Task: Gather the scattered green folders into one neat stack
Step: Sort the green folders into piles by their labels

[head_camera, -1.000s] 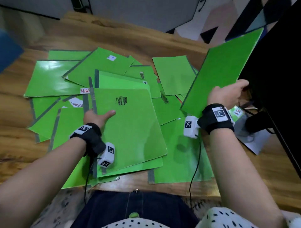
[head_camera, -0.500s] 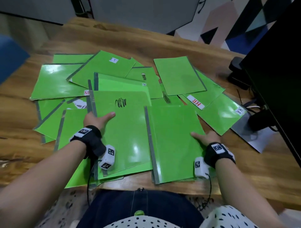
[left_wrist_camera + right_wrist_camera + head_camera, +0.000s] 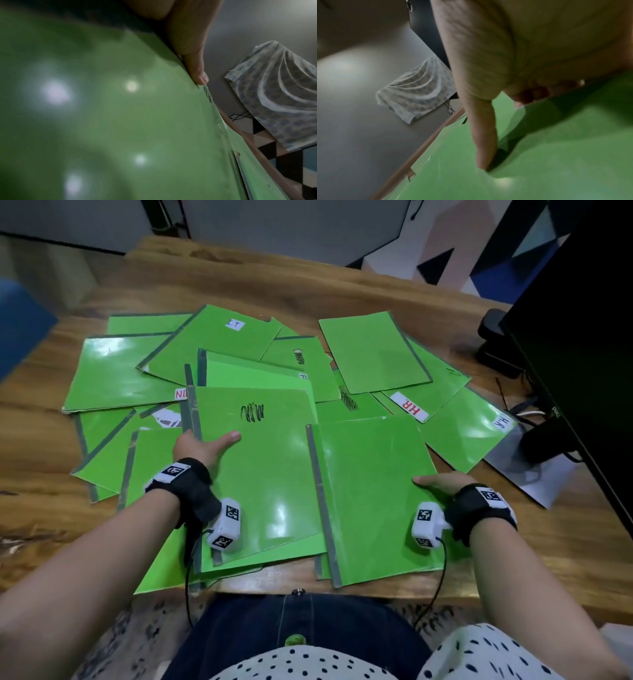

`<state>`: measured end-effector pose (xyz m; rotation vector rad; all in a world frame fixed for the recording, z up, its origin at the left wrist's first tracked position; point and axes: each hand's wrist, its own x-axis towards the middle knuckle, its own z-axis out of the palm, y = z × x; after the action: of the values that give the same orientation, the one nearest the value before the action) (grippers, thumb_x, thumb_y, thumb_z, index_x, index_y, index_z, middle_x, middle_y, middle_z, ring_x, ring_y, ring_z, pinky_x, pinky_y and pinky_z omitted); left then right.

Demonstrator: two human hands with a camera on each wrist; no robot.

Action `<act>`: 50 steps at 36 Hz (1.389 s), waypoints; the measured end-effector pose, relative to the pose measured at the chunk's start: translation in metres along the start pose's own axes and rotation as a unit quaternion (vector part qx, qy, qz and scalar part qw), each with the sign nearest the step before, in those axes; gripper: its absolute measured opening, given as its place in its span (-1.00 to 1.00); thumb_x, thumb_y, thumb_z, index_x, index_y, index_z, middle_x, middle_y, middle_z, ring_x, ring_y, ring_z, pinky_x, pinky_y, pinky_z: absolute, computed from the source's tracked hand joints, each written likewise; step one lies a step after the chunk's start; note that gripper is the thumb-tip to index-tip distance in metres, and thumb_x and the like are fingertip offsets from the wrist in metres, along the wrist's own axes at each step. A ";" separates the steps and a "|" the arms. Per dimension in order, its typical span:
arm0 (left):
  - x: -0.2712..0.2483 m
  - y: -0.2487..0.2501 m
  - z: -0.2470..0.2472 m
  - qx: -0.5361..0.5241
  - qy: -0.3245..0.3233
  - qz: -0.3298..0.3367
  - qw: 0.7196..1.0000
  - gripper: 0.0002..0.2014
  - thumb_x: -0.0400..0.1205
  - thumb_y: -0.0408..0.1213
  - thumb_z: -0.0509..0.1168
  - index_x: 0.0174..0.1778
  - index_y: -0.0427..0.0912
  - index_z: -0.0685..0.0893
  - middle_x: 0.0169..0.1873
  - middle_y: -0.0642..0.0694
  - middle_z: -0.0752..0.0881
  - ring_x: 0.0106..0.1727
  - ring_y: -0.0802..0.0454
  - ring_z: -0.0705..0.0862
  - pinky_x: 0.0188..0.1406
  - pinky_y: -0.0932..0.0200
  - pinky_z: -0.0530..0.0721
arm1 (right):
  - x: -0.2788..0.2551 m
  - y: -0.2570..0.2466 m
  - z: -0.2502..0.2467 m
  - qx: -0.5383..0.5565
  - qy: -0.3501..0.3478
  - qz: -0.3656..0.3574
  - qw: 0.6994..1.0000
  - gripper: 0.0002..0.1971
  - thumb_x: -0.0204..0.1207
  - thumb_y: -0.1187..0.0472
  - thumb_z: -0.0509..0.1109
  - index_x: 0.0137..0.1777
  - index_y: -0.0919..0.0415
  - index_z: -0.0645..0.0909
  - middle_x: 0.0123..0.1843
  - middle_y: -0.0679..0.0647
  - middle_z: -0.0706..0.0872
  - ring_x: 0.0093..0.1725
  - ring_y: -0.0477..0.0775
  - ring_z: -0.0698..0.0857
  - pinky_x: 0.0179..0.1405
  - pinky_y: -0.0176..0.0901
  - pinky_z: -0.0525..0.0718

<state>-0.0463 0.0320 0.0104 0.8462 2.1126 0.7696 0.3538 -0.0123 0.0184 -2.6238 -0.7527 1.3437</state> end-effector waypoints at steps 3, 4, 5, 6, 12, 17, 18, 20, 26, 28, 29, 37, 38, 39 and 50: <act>0.001 0.000 0.000 0.002 -0.001 0.002 1.000 -0.03 0.30 0.12 0.53 0.47 -0.43 0.33 0.30 -0.33 0.56 0.30 -0.27 0.57 0.24 -0.20 0.62 | -0.009 -0.011 0.000 -0.053 0.034 -0.046 0.997 -0.20 0.38 -0.07 0.55 0.47 0.41 0.39 0.43 0.30 0.54 0.31 0.35 0.58 0.30 0.16 0.57; 0.000 0.001 0.000 0.000 -0.003 0.000 1.000 -0.03 0.30 0.12 0.54 0.46 -0.42 0.34 0.29 -0.33 0.57 0.29 -0.27 0.57 0.23 -0.21 0.62 | -0.014 -0.016 0.000 -0.066 0.050 -0.065 0.994 -0.26 0.41 -0.02 0.53 0.45 0.44 0.41 0.41 0.32 0.56 0.31 0.34 0.59 0.29 0.12 0.58; 0.000 0.001 0.000 -0.003 -0.003 0.001 1.000 -0.03 0.29 0.13 0.54 0.45 -0.42 0.34 0.27 -0.33 0.58 0.28 -0.28 0.58 0.22 -0.21 0.63 | -0.018 -0.021 0.000 -0.074 0.066 -0.080 0.992 -0.31 0.44 0.04 0.52 0.44 0.45 0.42 0.40 0.33 0.57 0.31 0.34 0.59 0.28 0.09 0.57; 0.000 0.002 0.000 -0.006 -0.005 0.000 1.000 -0.03 0.28 0.14 0.54 0.43 -0.42 0.35 0.25 -0.32 0.59 0.26 -0.28 0.59 0.19 -0.21 0.65 | -0.022 -0.027 0.000 -0.080 0.082 -0.090 0.989 -0.33 0.47 0.09 0.51 0.46 0.45 0.40 0.41 0.34 0.56 0.34 0.33 0.58 0.28 0.06 0.55; -0.001 0.008 -0.003 -0.018 -0.008 0.010 1.000 0.02 0.25 0.16 0.55 0.47 -0.41 0.32 0.28 -0.33 0.57 0.28 -0.28 0.58 0.22 -0.20 0.63 | -0.046 -0.060 -0.020 -0.097 0.173 -0.132 0.971 -0.55 0.52 0.21 0.47 0.31 0.47 0.53 0.30 0.34 0.64 0.25 0.31 0.63 0.05 0.02 0.57; -0.001 0.009 -0.005 -0.006 -0.005 0.023 1.000 -0.01 0.28 0.13 0.54 0.47 -0.40 0.32 0.30 -0.33 0.56 0.30 -0.28 0.56 0.24 -0.21 0.61 | -0.071 -0.087 -0.056 -0.137 0.279 -0.184 0.933 -0.64 0.51 0.24 0.44 0.24 0.44 0.57 0.28 0.38 0.64 0.25 0.34 0.63 0.05 0.00 0.57; -0.001 0.008 -0.005 -0.003 -0.005 0.024 1.000 -0.02 0.30 0.11 0.54 0.49 -0.41 0.30 0.31 -0.33 0.55 0.32 -0.28 0.54 0.26 -0.21 0.60 | -0.077 -0.092 -0.063 -0.142 0.292 -0.193 0.926 -0.60 0.50 0.24 0.45 0.27 0.44 0.56 0.30 0.39 0.62 0.28 0.36 0.62 0.13 0.03 0.58; 0.000 0.008 -0.004 0.001 -0.007 0.026 1.000 -0.03 0.31 0.10 0.54 0.48 -0.40 0.30 0.31 -0.33 0.54 0.32 -0.28 0.54 0.26 -0.22 0.60 | -0.087 -0.101 -0.073 -0.158 0.310 -0.212 0.913 -0.59 0.47 0.22 0.47 0.26 0.43 0.57 0.29 0.41 0.62 0.28 0.39 0.61 0.19 0.08 0.58; -0.001 0.008 -0.002 0.000 -0.010 0.024 1.000 -0.08 0.34 0.05 0.53 0.47 -0.40 0.31 0.34 -0.35 0.52 0.36 -0.29 0.51 0.31 -0.18 0.55 | -0.119 -0.114 -0.089 -0.180 0.382 -0.266 0.867 -0.71 0.46 0.24 0.43 0.15 0.34 0.64 0.16 0.40 0.68 0.17 0.41 0.66 0.13 0.10 0.61; -0.001 0.007 -0.003 0.002 -0.011 0.020 1.000 -0.07 0.34 0.06 0.53 0.47 -0.41 0.32 0.34 -0.35 0.53 0.36 -0.29 0.51 0.30 -0.19 0.56 | -0.129 -0.117 -0.094 -0.157 0.403 -0.287 0.855 -0.71 0.46 0.21 0.43 0.15 0.31 0.64 0.15 0.36 0.70 0.16 0.37 0.67 0.13 0.09 0.61; -0.001 0.007 -0.003 0.004 -0.011 0.017 1.000 -0.07 0.33 0.07 0.53 0.46 -0.42 0.33 0.32 -0.35 0.54 0.35 -0.30 0.52 0.29 -0.21 0.57 | -0.133 -0.119 -0.096 -0.135 0.401 -0.305 0.853 -0.69 0.46 0.19 0.44 0.17 0.30 0.65 0.15 0.32 0.71 0.15 0.34 0.68 0.14 0.08 0.61; -0.004 0.007 -0.003 0.002 -0.015 0.013 1.000 -0.07 0.33 0.08 0.53 0.44 -0.45 0.33 0.28 -0.36 0.56 0.24 -0.24 0.56 0.21 -0.16 0.61 | -0.107 -0.133 -0.063 0.156 0.117 -0.357 0.913 -0.60 0.39 0.19 0.56 0.22 0.25 0.64 0.04 0.14 0.78 -0.04 0.11 0.76 0.04 0.09 0.73; -0.005 0.007 -0.004 0.002 -0.013 0.014 1.000 -0.07 0.34 0.08 0.52 0.45 -0.45 0.33 0.29 -0.37 0.56 0.25 -0.24 0.56 0.23 -0.16 0.60 | -0.099 -0.131 -0.050 0.144 0.094 -0.317 0.933 -0.40 0.32 0.10 0.60 0.34 0.30 0.58 0.16 0.19 0.74 0.05 0.16 0.73 0.10 0.12 0.71; -0.006 0.007 -0.004 -0.001 -0.012 0.014 1.000 -0.05 0.33 0.10 0.52 0.47 -0.45 0.32 0.33 -0.38 0.54 0.29 -0.26 0.55 0.26 -0.18 0.59 | -0.087 -0.129 -0.035 0.118 0.071 -0.284 0.949 -0.22 0.28 0.04 0.62 0.47 0.32 0.46 0.34 0.24 0.64 0.21 0.22 0.68 0.24 0.16 0.64; -0.014 -0.007 -0.008 -0.034 -0.025 -0.018 0.999 0.10 0.14 0.30 0.52 0.43 -0.40 0.39 0.25 -0.40 0.61 0.25 -0.33 0.62 0.16 -0.25 0.66 | -0.024 -0.082 0.070 0.029 0.041 -0.141 0.989 -0.37 0.50 0.25 0.46 0.52 0.37 0.31 0.51 0.31 0.44 0.48 0.33 0.45 0.38 0.15 0.48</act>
<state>-0.0474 0.0149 0.0156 0.7813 2.0412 0.7897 0.2560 0.0387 0.0188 -2.3988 -1.0104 1.1534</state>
